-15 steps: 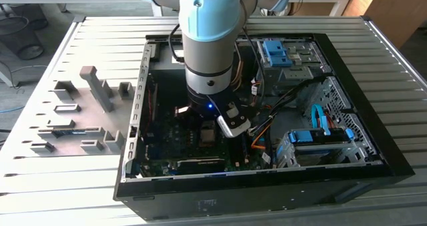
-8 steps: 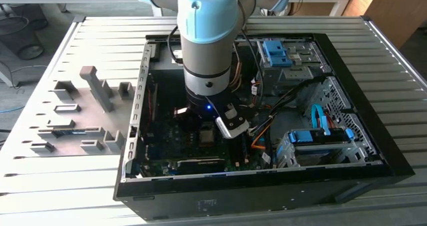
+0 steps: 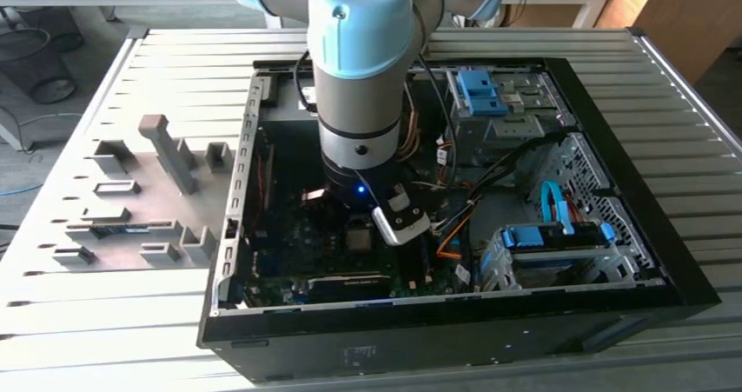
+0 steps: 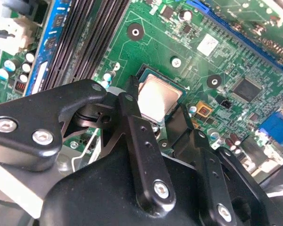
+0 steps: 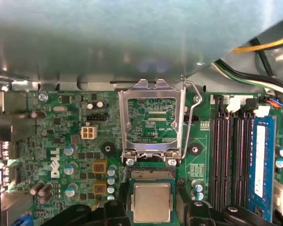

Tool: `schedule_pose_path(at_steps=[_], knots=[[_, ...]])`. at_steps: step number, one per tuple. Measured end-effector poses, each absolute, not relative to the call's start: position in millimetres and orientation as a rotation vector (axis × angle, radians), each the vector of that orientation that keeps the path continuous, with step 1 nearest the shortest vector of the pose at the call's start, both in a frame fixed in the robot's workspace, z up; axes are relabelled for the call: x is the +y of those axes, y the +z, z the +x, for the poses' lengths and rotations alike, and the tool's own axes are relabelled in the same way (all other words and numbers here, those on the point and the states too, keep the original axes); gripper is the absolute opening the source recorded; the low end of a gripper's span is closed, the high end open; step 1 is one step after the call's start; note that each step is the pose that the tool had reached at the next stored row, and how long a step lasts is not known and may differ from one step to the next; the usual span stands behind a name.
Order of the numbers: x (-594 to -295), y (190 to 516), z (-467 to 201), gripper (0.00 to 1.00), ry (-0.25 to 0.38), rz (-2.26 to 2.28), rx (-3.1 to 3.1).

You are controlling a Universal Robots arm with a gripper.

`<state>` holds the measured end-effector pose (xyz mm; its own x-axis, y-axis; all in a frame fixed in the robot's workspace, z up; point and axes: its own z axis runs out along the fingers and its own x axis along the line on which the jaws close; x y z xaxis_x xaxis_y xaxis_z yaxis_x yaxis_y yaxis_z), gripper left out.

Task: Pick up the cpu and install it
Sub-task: 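Place the cpu into insertion slot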

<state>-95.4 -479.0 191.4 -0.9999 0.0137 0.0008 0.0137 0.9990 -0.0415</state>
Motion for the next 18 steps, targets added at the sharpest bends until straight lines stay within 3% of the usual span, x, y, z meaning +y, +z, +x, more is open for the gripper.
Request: schedule_pose_path(at_steps=[18], knots=[[-475.7, 187.8, -97.0, 0.47, 0.064, 0.007, -3.14]])
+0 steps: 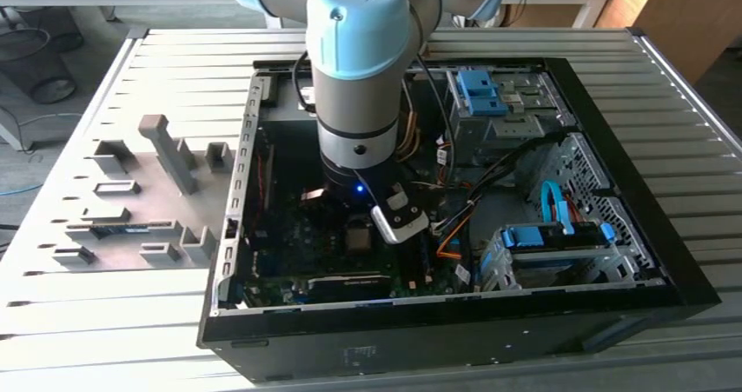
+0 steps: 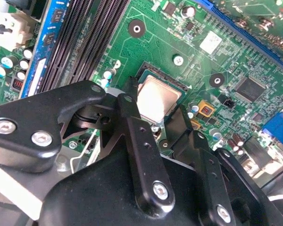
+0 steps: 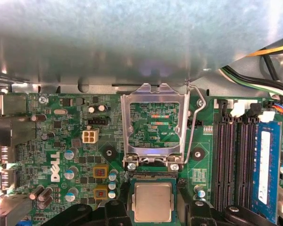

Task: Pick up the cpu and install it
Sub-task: 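Place the cpu into insertion slot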

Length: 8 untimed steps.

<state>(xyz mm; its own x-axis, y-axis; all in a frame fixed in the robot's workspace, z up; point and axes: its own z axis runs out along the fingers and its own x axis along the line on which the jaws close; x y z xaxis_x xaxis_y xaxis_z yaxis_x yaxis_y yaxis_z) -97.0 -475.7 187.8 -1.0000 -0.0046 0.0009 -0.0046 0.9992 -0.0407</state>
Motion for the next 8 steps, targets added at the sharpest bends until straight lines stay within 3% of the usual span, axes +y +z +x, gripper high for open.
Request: schedule_pose_path(at_steps=[8], knots=[[-475.9, 187.3, -97.2, 0.47, 0.064, 0.007, -3.14]])
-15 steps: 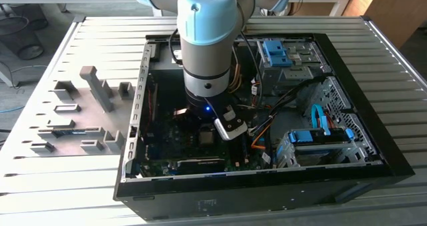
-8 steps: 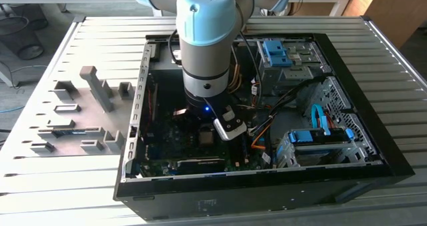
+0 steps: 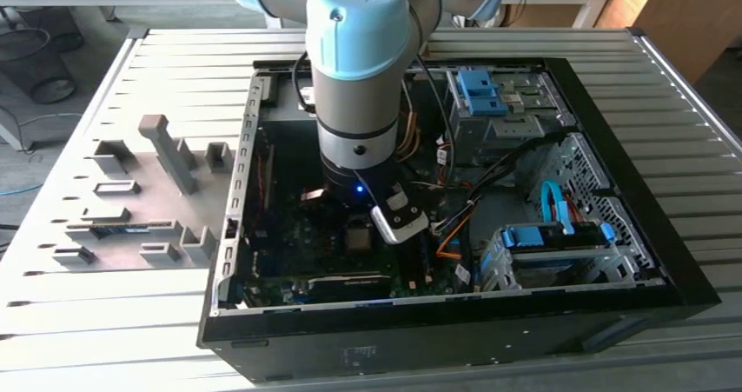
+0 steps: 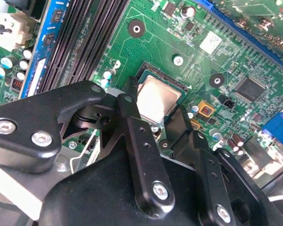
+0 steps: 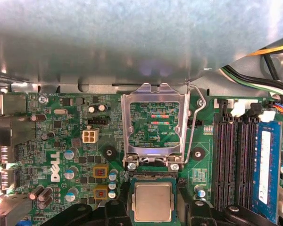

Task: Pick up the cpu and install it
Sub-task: 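Place the cpu into insertion slot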

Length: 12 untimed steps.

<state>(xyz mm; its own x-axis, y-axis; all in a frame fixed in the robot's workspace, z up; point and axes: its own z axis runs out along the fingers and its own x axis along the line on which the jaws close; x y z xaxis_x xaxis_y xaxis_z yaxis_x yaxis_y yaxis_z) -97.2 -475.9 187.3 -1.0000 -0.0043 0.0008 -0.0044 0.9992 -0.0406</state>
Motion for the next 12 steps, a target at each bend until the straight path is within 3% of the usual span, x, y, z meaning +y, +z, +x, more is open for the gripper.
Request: schedule_pose_path(at_steps=[4, 5, 12], knots=[[-476.1, 187.2, -97.3, 0.48, 0.063, 0.007, -3.14], [-476.2, 187.2, -97.2, 0.54, 0.063, 0.007, -3.14], [-476.4, 188.9, -97.1, 0.54, 0.067, 0.007, -3.14]])
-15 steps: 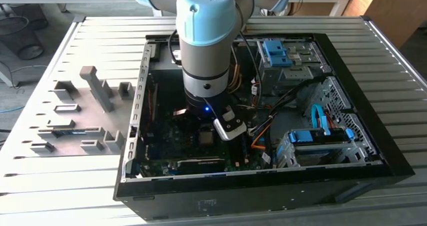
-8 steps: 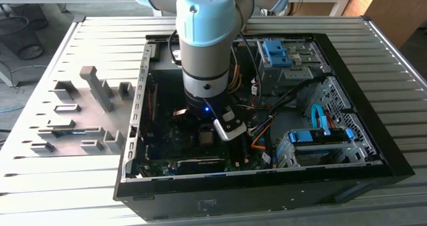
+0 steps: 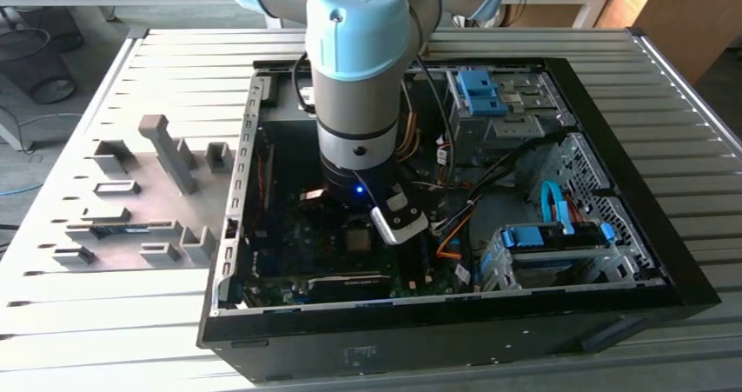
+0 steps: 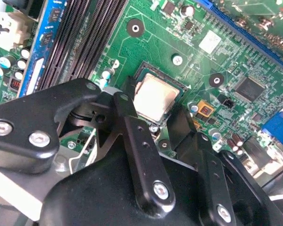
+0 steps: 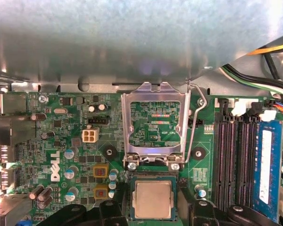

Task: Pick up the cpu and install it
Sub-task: 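Place the cpu into insertion slot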

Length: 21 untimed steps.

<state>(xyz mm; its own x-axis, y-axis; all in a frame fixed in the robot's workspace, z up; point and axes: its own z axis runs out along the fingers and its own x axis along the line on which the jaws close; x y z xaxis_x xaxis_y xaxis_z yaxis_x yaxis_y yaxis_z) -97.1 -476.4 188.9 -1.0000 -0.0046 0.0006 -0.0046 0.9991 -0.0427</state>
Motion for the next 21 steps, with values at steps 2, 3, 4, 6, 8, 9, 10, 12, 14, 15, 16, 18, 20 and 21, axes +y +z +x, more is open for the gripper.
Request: schedule_pose_path(at_steps=[2, 3, 4, 6, 8, 9, 10, 12, 14, 15, 16, 18, 20, 21], knots=[[-476, 194, -97, 0.54, 0.068, 0.007, -3.14], [-476, 197, -97, 0.54, 0.069, 0.007, -3.14], [-476, 201, -97, 0.54, 0.069, 0.007, -3.14], [-476, 210, -97, 0.54, 0.073, 0.007, -3.14], [-476, 217, -97, 0.54, 0.077, 0.007, -3.14], [-476, 220, -97, 0.53, 0.079, 0.007, -3.14], [-476, 222, -97, 0.53, 0.08, 0.007, -3.14], [-476, 224, -97, 0.4, 0.08, 0.007, -3.139], [-476, 224, -93, 0.35, 0.076, 0.007, -3.13], [-476, 224, -91, 0.29, 0.072, 0.008, -3.123], [-476, 224, -88, 0.29, 0.067, 0.008, -3.117], [-476, 224, -82, 0.17, 0.062, 0.008, -3.107], [-476, 224, -76, 0.11, 0.055, 0.009, -3.1], [-476, 224, -74, 0.11, 0.048, 0.009, -3.099]])
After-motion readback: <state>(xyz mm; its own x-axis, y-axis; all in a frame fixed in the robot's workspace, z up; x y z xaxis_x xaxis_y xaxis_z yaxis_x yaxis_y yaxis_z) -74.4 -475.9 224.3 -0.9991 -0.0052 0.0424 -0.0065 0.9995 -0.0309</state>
